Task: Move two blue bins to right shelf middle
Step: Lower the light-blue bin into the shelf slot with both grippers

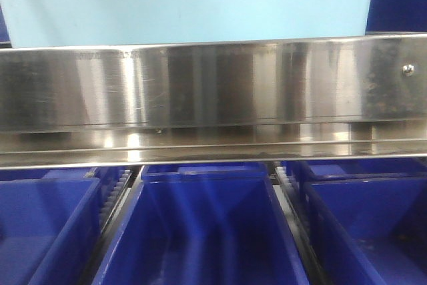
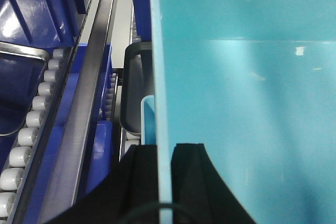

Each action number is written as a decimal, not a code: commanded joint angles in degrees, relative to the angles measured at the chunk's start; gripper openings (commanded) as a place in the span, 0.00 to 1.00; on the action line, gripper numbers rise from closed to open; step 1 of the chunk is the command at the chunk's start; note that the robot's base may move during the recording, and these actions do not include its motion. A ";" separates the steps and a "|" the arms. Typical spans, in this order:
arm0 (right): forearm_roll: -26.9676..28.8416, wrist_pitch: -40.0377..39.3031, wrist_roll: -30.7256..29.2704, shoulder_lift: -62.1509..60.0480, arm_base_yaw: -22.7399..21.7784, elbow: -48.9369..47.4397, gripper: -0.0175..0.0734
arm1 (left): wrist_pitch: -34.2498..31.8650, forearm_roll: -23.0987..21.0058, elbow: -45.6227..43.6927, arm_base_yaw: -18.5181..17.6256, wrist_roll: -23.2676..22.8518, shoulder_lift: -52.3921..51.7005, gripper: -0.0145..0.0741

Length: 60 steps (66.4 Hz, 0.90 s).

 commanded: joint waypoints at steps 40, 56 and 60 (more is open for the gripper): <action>-0.43 -5.92 -0.18 0.20 -0.03 -0.80 0.02 | -1.61 -2.44 -0.70 -0.14 0.18 -0.32 0.04; 0.21 -6.16 -0.18 3.83 -0.25 -0.80 0.02 | -1.09 -9.23 -0.70 4.62 2.91 2.85 0.04; 0.31 -6.65 -0.18 4.90 -0.25 -0.80 0.02 | -0.87 -11.91 -0.70 6.07 5.58 3.83 0.04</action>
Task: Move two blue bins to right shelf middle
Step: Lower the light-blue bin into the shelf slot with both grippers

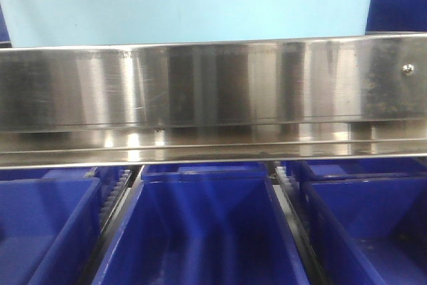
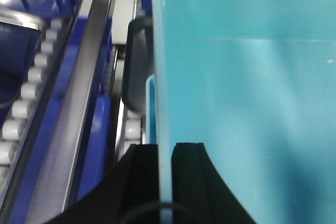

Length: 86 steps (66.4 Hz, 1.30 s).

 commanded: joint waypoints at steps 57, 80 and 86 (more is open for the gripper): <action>1.10 -2.39 2.25 3.66 -1.69 -0.59 0.02 | -0.60 -11.75 -0.48 4.30 7.18 6.22 0.04; 1.48 0.43 2.25 6.58 -1.69 -0.59 0.13 | 0.38 -10.71 -0.38 4.30 7.18 6.26 0.33; 1.48 0.68 2.25 6.58 -1.69 -0.59 0.32 | 0.91 -10.70 -0.38 4.30 7.18 6.26 0.47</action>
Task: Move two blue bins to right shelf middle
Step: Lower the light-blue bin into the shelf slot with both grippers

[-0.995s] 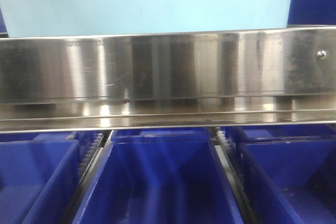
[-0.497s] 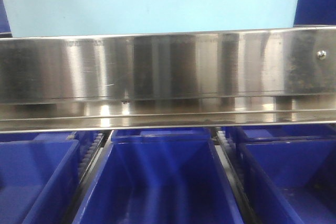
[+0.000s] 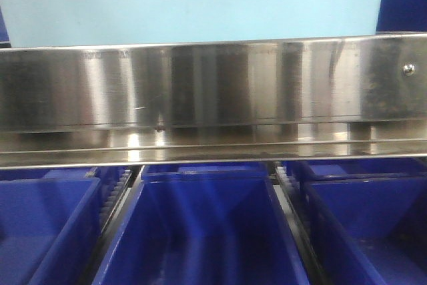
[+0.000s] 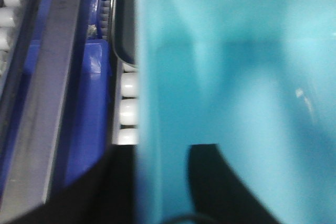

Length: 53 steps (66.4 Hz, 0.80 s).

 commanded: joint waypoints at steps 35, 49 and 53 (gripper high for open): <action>-2.45 -2.42 -0.13 -3.32 0.18 -0.80 0.50 | -3.21 2.06 -0.35 -0.49 0.19 -2.19 0.57; -2.45 -8.31 -2.18 -5.25 0.29 -0.80 0.50 | -7.60 2.19 -0.35 -0.49 0.19 -5.21 0.55; -2.45 -8.90 -2.18 -5.39 0.29 -0.80 0.50 | -8.53 2.71 -0.35 -0.49 0.19 -5.52 0.55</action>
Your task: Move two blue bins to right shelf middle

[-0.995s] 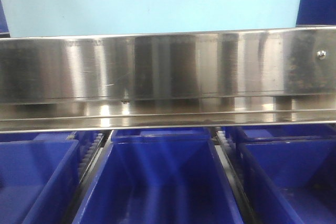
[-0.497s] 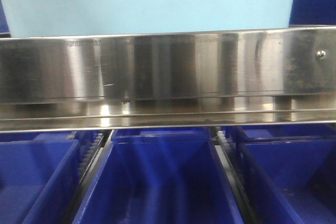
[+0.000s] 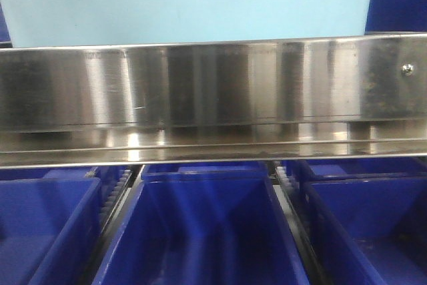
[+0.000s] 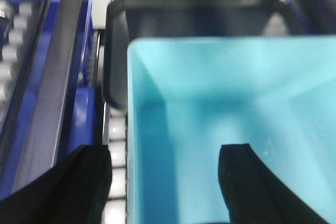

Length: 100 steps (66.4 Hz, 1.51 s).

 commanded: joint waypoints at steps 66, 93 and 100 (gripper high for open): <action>-1.21 -5.98 -0.75 -1.05 0.09 -0.48 0.50 | -2.21 2.13 -0.35 -0.36 0.09 -1.39 0.55; -1.21 -5.98 -0.75 -1.05 0.09 -0.48 0.50 | -2.21 2.13 -0.35 -0.36 0.09 -1.39 0.55; -1.21 -5.98 -0.75 -1.05 0.09 -0.48 0.50 | -2.21 2.13 -0.35 -0.36 0.09 -1.39 0.55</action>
